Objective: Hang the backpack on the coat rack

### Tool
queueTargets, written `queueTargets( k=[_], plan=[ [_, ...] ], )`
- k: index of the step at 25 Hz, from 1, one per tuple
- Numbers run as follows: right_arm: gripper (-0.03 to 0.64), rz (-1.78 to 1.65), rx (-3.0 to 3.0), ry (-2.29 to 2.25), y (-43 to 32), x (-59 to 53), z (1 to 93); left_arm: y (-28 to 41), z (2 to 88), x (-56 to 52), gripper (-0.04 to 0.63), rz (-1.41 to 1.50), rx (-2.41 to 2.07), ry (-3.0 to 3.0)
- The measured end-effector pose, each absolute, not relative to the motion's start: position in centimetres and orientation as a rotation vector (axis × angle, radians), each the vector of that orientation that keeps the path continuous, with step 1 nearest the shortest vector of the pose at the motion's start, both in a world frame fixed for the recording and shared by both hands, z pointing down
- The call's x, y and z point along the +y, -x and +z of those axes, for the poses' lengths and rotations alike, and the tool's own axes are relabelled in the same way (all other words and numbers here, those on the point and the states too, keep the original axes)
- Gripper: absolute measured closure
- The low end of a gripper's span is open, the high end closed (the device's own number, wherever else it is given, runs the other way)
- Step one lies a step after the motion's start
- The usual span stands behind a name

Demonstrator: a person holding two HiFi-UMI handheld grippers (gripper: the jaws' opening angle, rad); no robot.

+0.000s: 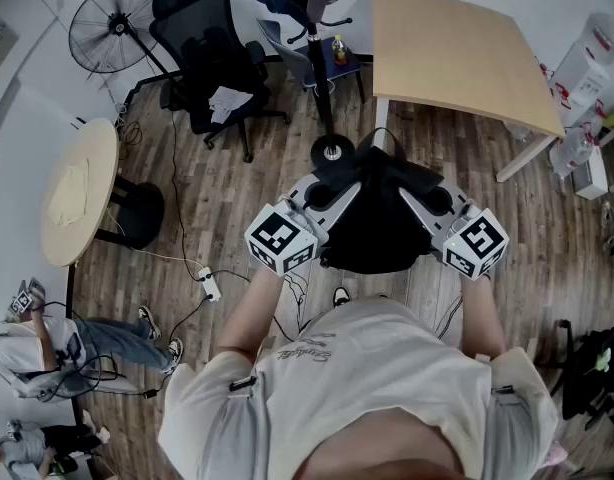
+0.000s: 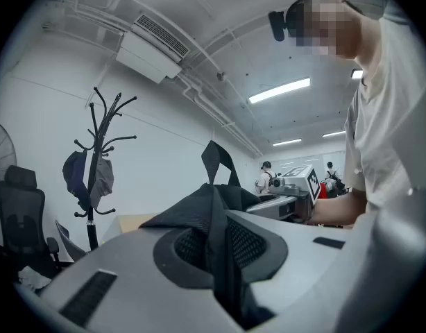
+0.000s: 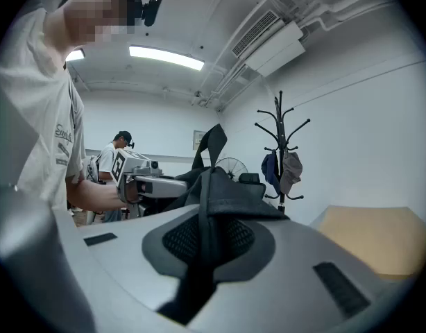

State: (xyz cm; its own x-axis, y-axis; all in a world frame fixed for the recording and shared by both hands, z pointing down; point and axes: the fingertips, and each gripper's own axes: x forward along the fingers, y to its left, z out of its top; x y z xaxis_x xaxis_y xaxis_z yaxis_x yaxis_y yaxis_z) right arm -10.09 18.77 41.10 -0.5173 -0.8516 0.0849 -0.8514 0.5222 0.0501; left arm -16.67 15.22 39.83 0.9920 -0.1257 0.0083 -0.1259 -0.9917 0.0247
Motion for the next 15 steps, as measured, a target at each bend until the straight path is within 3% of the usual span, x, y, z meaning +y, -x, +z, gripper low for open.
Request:
queueTargets(
  k=[15],
  plan=[
    [0.588, 0.005, -2.574, -1.617, 8.7, 14.5, 43.2, 14.8, 42.0, 10.7, 0.549, 0.009, -0.157, -3.119]
  ],
)
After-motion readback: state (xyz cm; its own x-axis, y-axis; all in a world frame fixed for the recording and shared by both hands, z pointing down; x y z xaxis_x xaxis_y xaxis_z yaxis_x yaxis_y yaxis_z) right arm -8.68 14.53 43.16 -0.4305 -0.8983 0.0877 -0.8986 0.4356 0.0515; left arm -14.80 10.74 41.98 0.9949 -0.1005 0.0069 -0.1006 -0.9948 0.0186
